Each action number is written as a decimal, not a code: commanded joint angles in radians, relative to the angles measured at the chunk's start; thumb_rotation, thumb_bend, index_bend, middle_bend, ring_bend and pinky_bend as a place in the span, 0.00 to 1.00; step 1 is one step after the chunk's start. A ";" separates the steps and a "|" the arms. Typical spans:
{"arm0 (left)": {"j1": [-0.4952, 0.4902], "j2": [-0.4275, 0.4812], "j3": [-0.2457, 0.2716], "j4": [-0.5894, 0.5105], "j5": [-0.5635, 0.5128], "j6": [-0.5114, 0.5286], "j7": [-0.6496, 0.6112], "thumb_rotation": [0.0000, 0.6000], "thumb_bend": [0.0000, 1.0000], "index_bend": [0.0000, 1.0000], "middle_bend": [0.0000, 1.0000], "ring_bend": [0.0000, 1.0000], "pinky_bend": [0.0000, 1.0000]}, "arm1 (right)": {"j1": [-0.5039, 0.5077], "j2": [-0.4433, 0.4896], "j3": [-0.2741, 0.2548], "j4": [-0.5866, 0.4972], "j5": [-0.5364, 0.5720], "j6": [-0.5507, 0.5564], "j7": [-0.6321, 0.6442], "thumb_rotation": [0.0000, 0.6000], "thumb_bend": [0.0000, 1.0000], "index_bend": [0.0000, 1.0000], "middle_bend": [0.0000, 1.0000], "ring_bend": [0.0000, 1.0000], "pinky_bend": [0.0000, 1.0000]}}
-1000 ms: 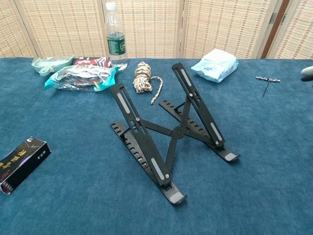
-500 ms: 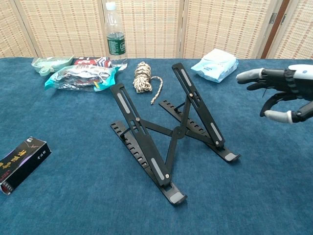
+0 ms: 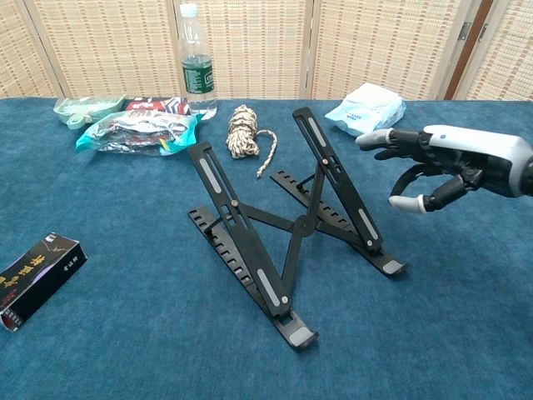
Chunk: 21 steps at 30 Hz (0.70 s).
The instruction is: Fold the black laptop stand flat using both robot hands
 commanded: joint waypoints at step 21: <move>0.001 0.013 0.001 0.008 0.015 0.009 -0.023 1.00 0.32 0.08 0.10 0.10 0.00 | -0.073 -0.196 -0.033 0.021 0.033 0.172 -0.042 1.00 0.15 0.00 0.06 0.01 0.26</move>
